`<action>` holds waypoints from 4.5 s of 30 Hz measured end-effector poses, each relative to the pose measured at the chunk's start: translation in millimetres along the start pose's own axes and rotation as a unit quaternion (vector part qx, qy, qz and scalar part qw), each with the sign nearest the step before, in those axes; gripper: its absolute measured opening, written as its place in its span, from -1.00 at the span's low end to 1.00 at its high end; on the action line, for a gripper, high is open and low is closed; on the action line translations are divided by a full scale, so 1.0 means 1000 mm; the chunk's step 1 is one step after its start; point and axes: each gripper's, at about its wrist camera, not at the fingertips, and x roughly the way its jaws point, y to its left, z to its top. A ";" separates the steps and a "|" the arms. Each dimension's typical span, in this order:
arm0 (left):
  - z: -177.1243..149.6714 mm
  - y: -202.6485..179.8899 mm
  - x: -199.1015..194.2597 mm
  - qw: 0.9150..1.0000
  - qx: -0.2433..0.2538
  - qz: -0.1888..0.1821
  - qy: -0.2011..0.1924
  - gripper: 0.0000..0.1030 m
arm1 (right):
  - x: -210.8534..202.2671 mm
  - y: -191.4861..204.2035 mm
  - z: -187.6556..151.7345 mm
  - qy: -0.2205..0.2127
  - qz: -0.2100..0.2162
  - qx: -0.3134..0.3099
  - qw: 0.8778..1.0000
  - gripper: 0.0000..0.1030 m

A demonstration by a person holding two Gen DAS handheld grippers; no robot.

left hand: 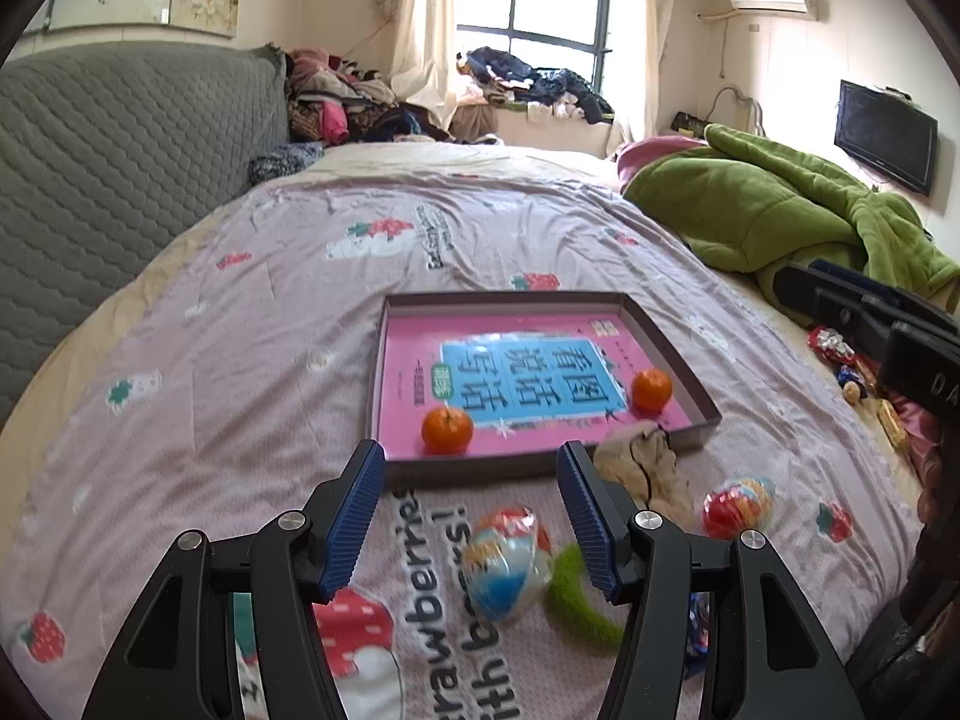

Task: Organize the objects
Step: 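Withdraw both open tools from the box back toward the remaining objects, then grasp the blue Oreo pack with the right tool while the left tool grasps the green ring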

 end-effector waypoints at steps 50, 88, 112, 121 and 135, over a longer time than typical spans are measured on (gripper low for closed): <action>-0.066 -0.044 -0.010 0.997 0.012 -0.014 0.075 0.20 | -0.044 0.011 -0.099 0.072 0.011 0.032 0.997 0.29; -0.083 -0.048 0.031 0.991 -0.009 0.006 0.131 0.20 | -0.008 0.022 -0.144 0.152 0.012 0.025 0.988 0.29; -0.083 -0.053 0.065 0.988 -0.026 0.027 0.152 0.20 | 0.018 0.031 -0.164 0.176 -0.008 0.032 0.984 0.29; -0.088 -0.054 0.079 0.986 -0.025 0.041 0.160 0.20 | 0.032 0.037 -0.170 0.193 -0.016 0.035 0.980 0.29; -0.093 -0.050 0.077 0.987 -0.019 0.013 0.160 -0.31 | 0.030 0.040 -0.174 0.196 0.005 0.030 0.980 0.02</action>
